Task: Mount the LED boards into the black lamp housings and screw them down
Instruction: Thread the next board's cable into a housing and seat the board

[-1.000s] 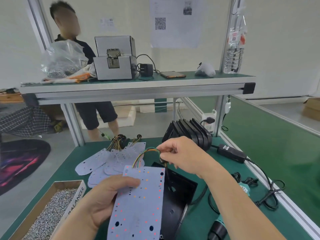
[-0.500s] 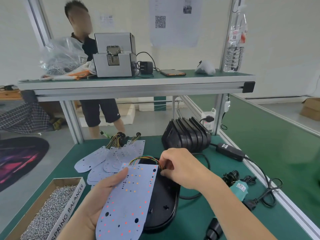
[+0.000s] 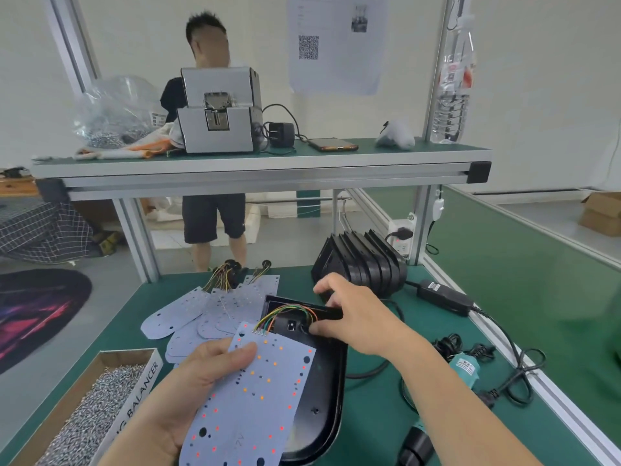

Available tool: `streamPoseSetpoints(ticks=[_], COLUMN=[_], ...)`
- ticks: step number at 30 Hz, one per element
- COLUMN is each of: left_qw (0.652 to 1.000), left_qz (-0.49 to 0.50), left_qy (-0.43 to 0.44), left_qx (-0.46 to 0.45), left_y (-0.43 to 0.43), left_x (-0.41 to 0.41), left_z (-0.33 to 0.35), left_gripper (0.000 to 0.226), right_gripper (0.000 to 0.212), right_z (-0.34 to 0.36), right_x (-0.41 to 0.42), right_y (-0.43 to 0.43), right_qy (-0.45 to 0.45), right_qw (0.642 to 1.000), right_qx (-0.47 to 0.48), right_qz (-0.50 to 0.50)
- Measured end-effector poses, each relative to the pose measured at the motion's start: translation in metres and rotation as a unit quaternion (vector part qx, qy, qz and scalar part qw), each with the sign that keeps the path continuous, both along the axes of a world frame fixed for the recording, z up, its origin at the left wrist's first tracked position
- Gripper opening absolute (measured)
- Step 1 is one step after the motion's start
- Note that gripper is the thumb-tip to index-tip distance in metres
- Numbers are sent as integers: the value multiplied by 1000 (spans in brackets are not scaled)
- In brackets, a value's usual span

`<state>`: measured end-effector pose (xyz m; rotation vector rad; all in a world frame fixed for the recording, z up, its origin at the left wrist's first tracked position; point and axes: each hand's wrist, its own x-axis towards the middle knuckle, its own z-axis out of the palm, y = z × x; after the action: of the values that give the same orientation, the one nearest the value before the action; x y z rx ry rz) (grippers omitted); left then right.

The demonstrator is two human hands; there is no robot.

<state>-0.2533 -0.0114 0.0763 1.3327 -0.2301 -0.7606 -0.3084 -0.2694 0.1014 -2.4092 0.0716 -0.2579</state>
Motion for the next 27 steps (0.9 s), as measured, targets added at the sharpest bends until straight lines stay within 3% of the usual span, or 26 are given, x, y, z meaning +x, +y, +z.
streamPoseSetpoints(ticks=[2, 6, 10, 17, 24, 27], left_qw=[1000, 996, 993, 990, 987, 990], left_qz=[-12, -43, -45, -49, -25, -28], left_qy=[-17, -70, -104, -136, -152, -136], left_qx=[3, 18, 21, 8, 32, 30], left_y=[-1, -6, -9, -9, -11, -8], left_x=[0, -4, -4, -7, -1, 3], left_z=[1, 1, 0, -7, 0, 2], left_gripper=[40, 35, 46, 35, 47, 40], right_gripper=[24, 35, 31, 30, 20, 26], right_z=[-2, -5, -10, -17, -14, -11], right_x=[3, 5, 8, 13, 2, -6], right_y=[0, 4, 14, 24, 11, 6], right_qy=[-10, -17, -24, -42, -5, 19], right_qw=[999, 998, 994, 988, 999, 999], right_qx=[-31, -59, -72, -115, -26, 25], right_qz=[3, -24, -79, -99, 17, 38])
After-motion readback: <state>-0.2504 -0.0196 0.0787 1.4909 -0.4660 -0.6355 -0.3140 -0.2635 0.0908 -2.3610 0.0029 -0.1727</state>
